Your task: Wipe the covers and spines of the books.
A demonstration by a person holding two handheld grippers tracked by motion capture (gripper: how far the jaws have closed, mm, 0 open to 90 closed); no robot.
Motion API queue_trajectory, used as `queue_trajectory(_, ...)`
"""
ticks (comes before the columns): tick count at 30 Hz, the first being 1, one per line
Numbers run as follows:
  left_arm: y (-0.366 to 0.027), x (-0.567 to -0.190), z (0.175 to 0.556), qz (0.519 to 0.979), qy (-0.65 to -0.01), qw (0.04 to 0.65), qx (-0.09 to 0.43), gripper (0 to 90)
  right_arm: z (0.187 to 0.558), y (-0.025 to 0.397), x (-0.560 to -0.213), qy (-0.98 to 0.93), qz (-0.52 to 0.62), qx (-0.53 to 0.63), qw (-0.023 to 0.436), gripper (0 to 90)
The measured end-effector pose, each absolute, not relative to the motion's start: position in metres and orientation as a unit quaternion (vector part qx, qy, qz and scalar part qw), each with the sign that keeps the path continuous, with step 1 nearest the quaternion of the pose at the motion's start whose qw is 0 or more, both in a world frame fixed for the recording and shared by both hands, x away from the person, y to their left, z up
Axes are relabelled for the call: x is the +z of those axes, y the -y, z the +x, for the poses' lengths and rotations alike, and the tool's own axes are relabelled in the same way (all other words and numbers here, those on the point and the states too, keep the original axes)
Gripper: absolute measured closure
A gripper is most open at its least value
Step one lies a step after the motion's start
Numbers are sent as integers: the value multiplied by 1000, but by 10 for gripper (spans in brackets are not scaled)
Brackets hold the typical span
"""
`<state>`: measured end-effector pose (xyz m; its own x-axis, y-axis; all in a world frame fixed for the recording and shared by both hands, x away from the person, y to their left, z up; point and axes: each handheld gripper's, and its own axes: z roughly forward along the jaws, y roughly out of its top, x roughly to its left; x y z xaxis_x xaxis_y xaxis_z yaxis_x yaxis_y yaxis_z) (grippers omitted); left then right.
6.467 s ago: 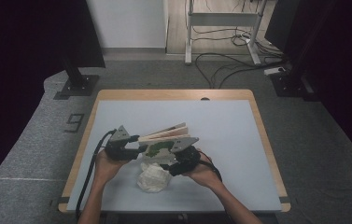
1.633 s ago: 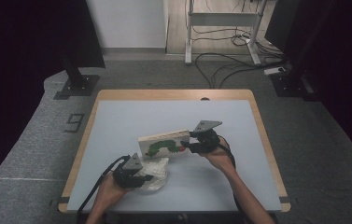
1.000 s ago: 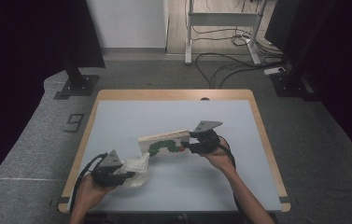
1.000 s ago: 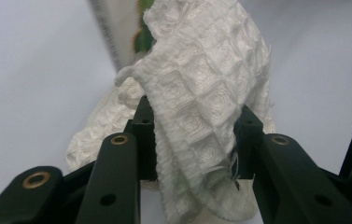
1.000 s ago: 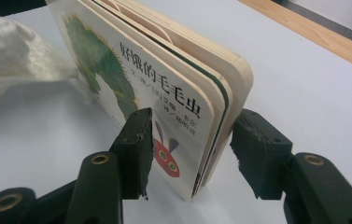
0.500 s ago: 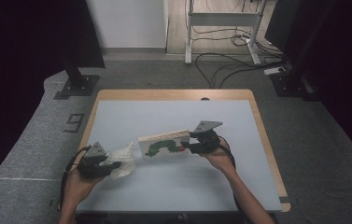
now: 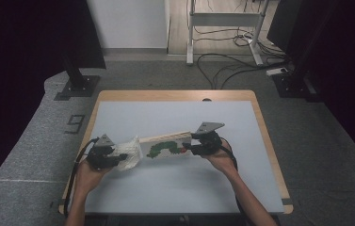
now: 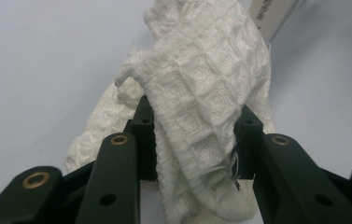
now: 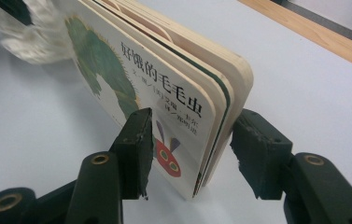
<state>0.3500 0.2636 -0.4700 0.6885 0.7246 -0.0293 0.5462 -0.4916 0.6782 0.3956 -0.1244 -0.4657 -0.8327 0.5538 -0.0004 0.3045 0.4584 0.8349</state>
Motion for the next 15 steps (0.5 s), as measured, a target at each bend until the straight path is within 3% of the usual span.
queue_trajectory(15, -246, -501, 370, 860, -379, 323, 110, 625, 394, 124, -466, -841, 255, 455, 140, 474)
